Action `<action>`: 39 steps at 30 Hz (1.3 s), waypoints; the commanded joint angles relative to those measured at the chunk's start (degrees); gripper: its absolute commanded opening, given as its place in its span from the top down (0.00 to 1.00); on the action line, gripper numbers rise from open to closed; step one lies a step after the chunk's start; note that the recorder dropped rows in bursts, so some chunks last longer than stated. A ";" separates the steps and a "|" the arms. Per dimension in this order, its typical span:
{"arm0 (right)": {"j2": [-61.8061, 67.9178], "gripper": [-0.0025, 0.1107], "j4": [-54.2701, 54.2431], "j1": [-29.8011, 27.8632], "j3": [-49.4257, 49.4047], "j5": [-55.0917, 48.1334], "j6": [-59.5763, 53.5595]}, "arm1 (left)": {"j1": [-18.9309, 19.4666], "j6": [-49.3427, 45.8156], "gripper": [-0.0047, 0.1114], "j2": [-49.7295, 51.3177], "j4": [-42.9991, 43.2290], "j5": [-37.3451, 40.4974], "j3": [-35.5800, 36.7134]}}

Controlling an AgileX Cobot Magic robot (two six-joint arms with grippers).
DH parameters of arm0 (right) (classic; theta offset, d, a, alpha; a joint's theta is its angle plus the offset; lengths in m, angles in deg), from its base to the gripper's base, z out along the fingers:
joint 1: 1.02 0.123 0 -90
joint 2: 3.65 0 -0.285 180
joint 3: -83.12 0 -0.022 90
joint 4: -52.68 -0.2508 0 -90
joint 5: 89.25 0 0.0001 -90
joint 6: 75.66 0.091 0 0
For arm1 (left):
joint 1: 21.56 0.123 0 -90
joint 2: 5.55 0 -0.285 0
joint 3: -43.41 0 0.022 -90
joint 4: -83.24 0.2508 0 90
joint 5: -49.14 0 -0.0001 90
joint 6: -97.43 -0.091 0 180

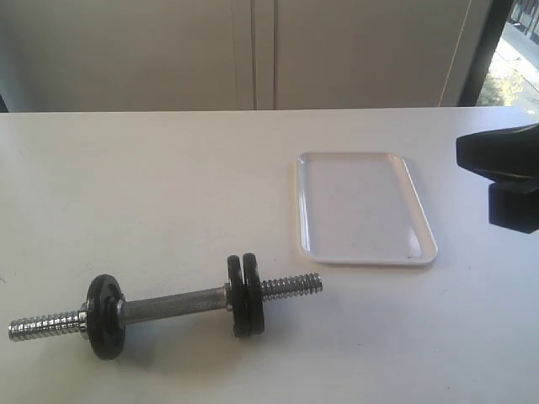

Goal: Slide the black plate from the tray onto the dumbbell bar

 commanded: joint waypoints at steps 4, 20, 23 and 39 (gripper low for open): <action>-0.23 0.98 0.28 -0.39 -0.25 -2.33 0.35 | -0.16 0.32 0.96 -0.30 -0.36 -0.10 0.33; -0.23 0.98 -0.09 -0.39 -0.25 -2.22 0.12 | -0.16 0.32 0.96 -0.30 -0.36 -0.10 0.33; -0.23 0.98 -0.09 -0.39 -0.25 -2.33 0.07 | -0.16 0.32 0.96 -0.30 -0.36 -0.10 0.33; -0.23 0.98 -0.09 -0.39 -0.25 -2.33 0.07 | -0.16 0.18 0.96 -0.30 -1.68 -0.08 0.25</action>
